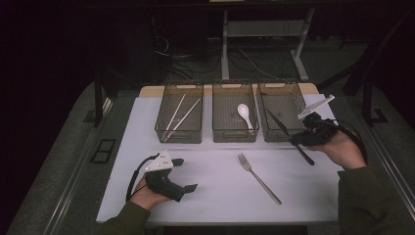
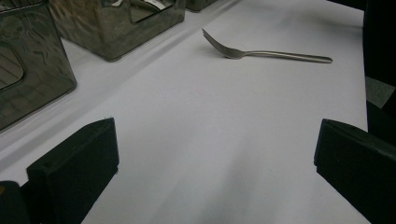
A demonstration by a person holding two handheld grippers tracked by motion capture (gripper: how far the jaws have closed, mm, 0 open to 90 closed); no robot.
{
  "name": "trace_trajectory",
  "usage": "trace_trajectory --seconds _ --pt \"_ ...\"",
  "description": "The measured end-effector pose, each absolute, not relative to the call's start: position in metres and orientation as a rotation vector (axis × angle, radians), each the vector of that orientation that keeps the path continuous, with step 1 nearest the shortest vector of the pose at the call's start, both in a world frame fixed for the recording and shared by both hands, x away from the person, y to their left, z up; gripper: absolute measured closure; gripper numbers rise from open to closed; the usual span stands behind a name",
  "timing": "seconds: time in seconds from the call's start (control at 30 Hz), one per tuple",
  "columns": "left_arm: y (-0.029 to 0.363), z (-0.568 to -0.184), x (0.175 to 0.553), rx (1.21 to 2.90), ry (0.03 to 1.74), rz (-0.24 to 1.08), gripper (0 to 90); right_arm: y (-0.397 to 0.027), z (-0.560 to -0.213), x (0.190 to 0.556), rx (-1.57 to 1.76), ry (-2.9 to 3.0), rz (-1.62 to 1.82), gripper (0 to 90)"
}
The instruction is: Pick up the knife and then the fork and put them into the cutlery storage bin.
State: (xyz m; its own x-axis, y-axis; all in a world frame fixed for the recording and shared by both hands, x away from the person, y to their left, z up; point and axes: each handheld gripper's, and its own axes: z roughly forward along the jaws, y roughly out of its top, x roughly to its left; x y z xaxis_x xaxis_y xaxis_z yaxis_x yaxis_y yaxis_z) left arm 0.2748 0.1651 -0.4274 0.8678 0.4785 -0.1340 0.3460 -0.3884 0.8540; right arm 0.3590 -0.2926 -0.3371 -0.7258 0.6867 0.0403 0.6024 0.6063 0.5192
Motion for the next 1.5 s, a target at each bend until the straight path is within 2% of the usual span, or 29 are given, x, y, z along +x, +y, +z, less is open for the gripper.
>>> trace_trajectory --seconds 0.77,1.17,1.5 --pt "0.164 -0.427 0.275 2.018 0.585 0.16 0.0 -0.301 -0.289 0.444 1.248 2.485 0.743 80.4" --pt "0.164 -0.427 0.275 2.016 0.585 0.153 0.0 -0.305 -0.32 0.483 1.372 2.434 0.681 80.3" --pt "0.164 -0.427 0.275 2.016 0.582 0.152 0.0 -0.305 -0.358 0.491 1.454 2.47 0.624 80.3"
